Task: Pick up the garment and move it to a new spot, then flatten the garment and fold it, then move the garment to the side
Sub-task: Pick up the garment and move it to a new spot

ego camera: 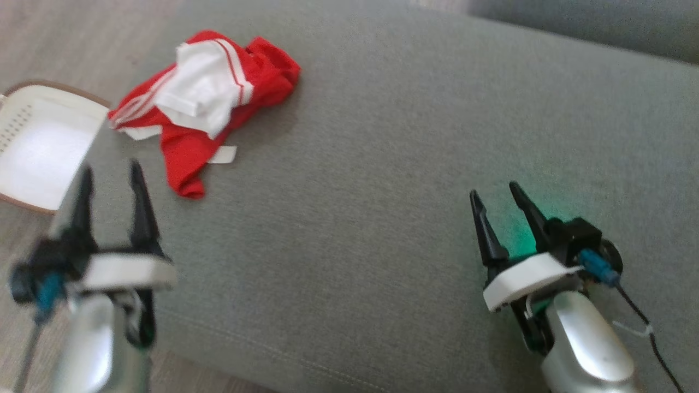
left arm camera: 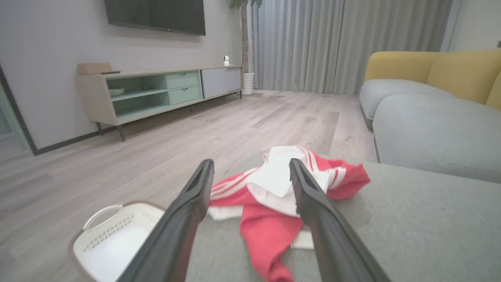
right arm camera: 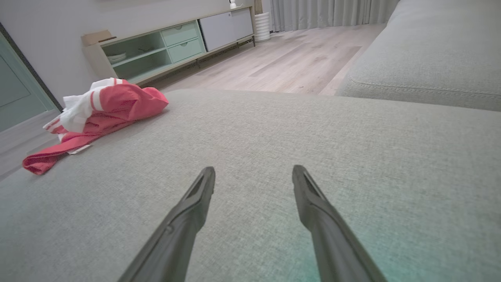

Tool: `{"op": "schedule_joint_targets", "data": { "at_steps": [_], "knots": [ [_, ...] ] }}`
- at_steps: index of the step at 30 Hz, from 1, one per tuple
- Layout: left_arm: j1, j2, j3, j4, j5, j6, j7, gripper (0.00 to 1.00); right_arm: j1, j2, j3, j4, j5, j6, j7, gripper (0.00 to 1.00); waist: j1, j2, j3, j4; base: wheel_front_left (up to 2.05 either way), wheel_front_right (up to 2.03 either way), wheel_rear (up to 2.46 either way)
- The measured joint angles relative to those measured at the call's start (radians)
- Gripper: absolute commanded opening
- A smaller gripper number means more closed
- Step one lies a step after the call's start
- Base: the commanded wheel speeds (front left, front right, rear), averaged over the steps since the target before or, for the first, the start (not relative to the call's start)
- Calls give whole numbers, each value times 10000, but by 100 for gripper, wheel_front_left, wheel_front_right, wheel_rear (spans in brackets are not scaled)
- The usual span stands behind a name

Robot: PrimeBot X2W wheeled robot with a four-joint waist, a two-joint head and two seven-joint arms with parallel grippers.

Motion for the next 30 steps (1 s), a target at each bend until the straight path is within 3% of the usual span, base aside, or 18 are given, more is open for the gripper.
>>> {"op": "schedule_joint_targets", "data": {
  "at_steps": [9, 13, 23, 28, 29, 30],
  "knots": [
    [-3440, 1022, -38, 1919, -311, -650, -2, 100, -971, -316, 140, -771, -397, 0, 0, 100, 1, 0, 1364, -956, 0, 0, 0],
    [-4445, 1375, -326, 3072, -731, -663, 105, 100, -1091, -407, 215, -1030, -439, 0, 0, 100, 1, 0, 1836, -1489, 0, 0, 0],
    [-5374, 2203, -767, 5789, -2374, -732, 1751, 100, -1544, -550, 280, -1768, -393, 0, -4, 100, -1, 0, 2772, -2848, 0, 0, 0],
    [-5739, 2393, -830, 6326, -3093, -732, 1988, 100, -1668, -552, 263, -1964, -345, 0, -54, 100, -2, 0, 3146, -3320, 0, 0, 0],
    [-5846, 2451, -888, 6368, -3179, -731, 2036, 77, -1666, -548, 263, -2008, -328, 0, -59, 100, -2, 0, 3197, -3376, 0, 0, 0],
    [-5932, 2495, -968, 6401, -3243, -731, 2036, 11, -1668, -546, 261, -2027, -291, 0, -61, 100, -3, 0, 3243, -3419, 0, 0, 0]
  ]
}}
